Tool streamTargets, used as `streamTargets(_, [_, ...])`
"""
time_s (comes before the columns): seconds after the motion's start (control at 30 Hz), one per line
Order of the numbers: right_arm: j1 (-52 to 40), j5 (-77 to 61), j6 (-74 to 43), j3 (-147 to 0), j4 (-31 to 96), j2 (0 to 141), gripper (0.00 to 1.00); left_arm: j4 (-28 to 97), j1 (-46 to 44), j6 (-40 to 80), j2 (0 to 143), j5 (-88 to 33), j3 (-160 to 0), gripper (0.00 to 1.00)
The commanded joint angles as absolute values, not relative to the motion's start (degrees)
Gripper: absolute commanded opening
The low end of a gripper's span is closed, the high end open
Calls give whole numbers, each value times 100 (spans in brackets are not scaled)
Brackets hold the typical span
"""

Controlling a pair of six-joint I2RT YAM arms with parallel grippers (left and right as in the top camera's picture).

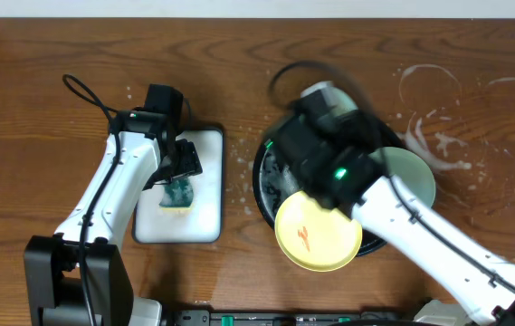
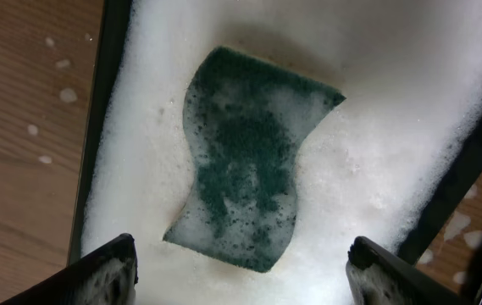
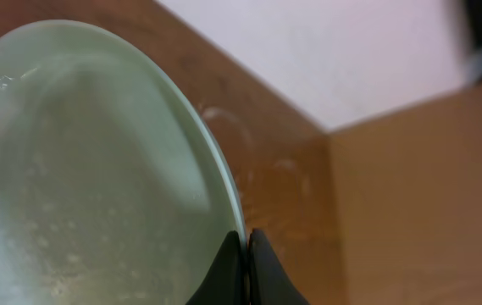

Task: Clean dirty plates on tray and stack at the side
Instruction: 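Carry the green plate right and set it on the table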

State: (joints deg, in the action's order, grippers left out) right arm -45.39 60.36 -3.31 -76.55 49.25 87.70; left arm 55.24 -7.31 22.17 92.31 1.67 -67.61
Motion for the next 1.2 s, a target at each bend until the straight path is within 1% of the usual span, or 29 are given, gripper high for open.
streamTargets(0.0, [-3487, 4145, -2029, -7734, 5275, 8600, 1, 5537, -714, 2191, 9249, 193, -6737, 80])
streamTargets(0.07, [-2980, 3253, -2394, -7734, 5419, 8527, 1, 5537, -714, 2191, 9249, 193, -6737, 80])
streamTargets(0.2, [-1629, 1214, -2464, -7734, 5470, 8433, 1, 5537, -714, 2191, 9249, 193, -6737, 80])
streamTargets(0.27, [-792, 283, -2460, -7732, 5474, 8436, 1, 5537, -714, 2189, 9249, 193, -6737, 80])
streamTargets(0.37, [508, -576, -2458, -7708, 5474, 8468, 1, 5537, -714, 2189, 9249, 193, -6737, 80])
streamTargets(0.5, [1831, -692, -2399, -7697, 5492, 8543, 1, 5537, -714, 2189, 9249, 193, -6737, 80])
streamTargets(0.7, [3277, -582, -2355, -7535, 5404, 8774, 1, 5537, -714, 2191, 9249, 193, -6737, 80])
streamTargets(0.77, [3601, -576, -2355, -7476, 5341, 8906, 1, 5537, -714, 2191, 9249, 193, -6737, 80])
streamTargets(0.93, [4132, -34, -2364, -7214, 5214, 9325, 1, 5537, -714, 2189, 9249, 191, -6737, 80])
streamTargets(1.17, [4195, -104, -2368, -6661, 4838, 9754, 1, 5537, -714, 2191, 9249, 193, -6737, 80])
